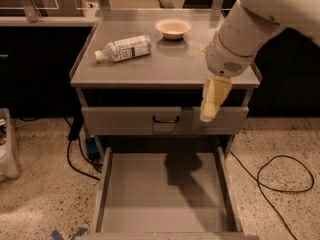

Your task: Place blue plastic bottle into middle drawer

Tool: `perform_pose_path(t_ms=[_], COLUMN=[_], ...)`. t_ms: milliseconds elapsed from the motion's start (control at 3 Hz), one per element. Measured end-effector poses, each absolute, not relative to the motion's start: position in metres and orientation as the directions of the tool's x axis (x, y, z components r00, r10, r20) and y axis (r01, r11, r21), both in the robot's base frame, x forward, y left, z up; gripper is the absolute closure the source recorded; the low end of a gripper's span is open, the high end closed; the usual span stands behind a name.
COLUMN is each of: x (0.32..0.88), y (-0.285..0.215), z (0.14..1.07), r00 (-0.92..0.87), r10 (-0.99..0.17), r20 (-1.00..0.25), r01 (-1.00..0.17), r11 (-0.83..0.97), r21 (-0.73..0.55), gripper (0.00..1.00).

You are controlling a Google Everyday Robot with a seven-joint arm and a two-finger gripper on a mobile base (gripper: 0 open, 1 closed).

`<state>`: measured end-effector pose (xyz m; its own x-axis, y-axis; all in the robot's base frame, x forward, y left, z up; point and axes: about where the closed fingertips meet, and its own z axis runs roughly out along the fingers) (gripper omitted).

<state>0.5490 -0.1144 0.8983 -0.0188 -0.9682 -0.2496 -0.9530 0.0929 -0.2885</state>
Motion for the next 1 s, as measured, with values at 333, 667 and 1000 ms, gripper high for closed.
perform_pose_path(t_ms=[333,667,1000], x=[0.652,0.652,0.672], y=[-0.075,-0.075,-0.059], z=[0.907,0.907,0.905], r00=[0.061,0.062,0.124], r10=[-0.964,-0.964,-0.959], r20=[-0.259,-0.259,-0.255], r01=[-0.918,-0.918,-0.916], r11=[0.048,0.047,-0.012], r21=[-0.394,-0.394,-0.401], gripper=[0.0,0.0,0.0])
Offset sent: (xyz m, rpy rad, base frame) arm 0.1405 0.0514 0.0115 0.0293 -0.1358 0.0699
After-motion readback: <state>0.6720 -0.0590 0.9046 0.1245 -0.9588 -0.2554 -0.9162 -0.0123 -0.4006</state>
